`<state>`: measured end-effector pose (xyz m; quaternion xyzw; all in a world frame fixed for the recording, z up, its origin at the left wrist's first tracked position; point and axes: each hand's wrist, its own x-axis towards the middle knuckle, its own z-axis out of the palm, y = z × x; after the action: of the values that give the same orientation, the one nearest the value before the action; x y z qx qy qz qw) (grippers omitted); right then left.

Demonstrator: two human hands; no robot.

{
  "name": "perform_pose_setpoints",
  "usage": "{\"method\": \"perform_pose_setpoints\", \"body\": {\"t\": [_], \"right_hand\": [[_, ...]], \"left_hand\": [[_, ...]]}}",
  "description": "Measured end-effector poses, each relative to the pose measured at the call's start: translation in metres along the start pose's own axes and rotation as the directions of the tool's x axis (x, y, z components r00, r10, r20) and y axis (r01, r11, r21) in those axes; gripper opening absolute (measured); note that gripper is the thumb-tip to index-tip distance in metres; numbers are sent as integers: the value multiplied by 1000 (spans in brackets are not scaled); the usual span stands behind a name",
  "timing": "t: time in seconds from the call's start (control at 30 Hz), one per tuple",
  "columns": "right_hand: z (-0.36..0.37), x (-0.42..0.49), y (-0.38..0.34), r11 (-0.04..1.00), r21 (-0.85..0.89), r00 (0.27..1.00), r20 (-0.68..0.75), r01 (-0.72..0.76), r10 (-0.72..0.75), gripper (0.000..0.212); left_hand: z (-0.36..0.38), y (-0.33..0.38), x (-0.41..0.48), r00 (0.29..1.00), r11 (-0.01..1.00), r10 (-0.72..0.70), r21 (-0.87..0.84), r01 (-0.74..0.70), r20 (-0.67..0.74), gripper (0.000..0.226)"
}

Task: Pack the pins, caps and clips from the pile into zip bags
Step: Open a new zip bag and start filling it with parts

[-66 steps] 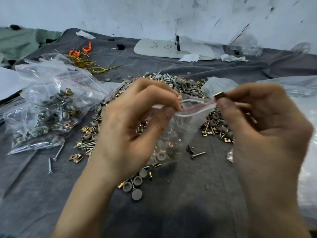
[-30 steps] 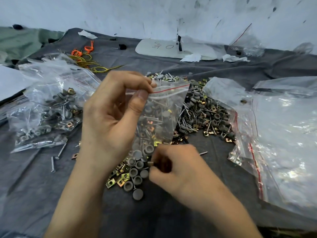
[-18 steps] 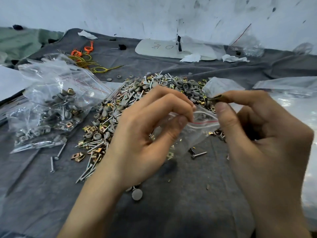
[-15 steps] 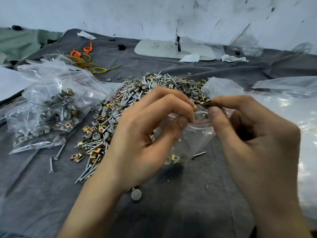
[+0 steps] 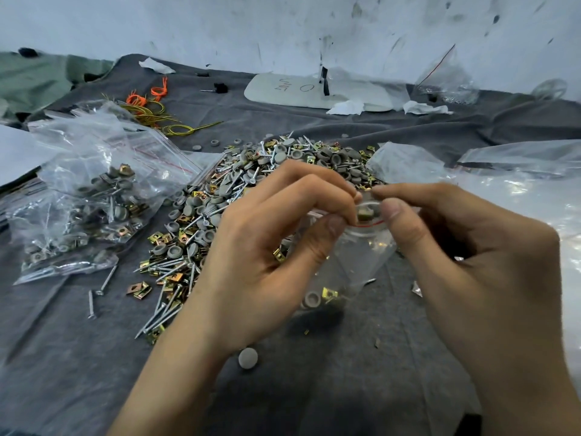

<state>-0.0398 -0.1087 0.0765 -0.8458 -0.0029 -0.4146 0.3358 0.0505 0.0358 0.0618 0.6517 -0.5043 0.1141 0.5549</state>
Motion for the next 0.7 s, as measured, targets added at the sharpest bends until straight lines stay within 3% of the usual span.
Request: {"method": "perform_pose_setpoints", "body": {"t": [0.1,0.27,0.37,0.5,0.7], "right_hand": [[-6,3,5,996,73,999,22,-42,41,23],[-10,3,25,918,252,933,267,-307,239,24],[-8,3,31,862,381,934,253,-334,251,13],[-9,3,37,839,444,946,225,-314,235,12],[-13,3,49,792,478,926,189,-379,328,14]], "left_hand": [[-1,-1,-1,1000,1000,-3,-22,2,-12,13],[1,-4,-2,999,995,-39,-89,36,-29,12],[0,-7,-2,992,986,-113,-128,104,-64,14],[-3,-13,0,979,985,-169,-45,165,-112,16],[-6,-20,-2,977,979,-203,-8,203,-70,43]]}}
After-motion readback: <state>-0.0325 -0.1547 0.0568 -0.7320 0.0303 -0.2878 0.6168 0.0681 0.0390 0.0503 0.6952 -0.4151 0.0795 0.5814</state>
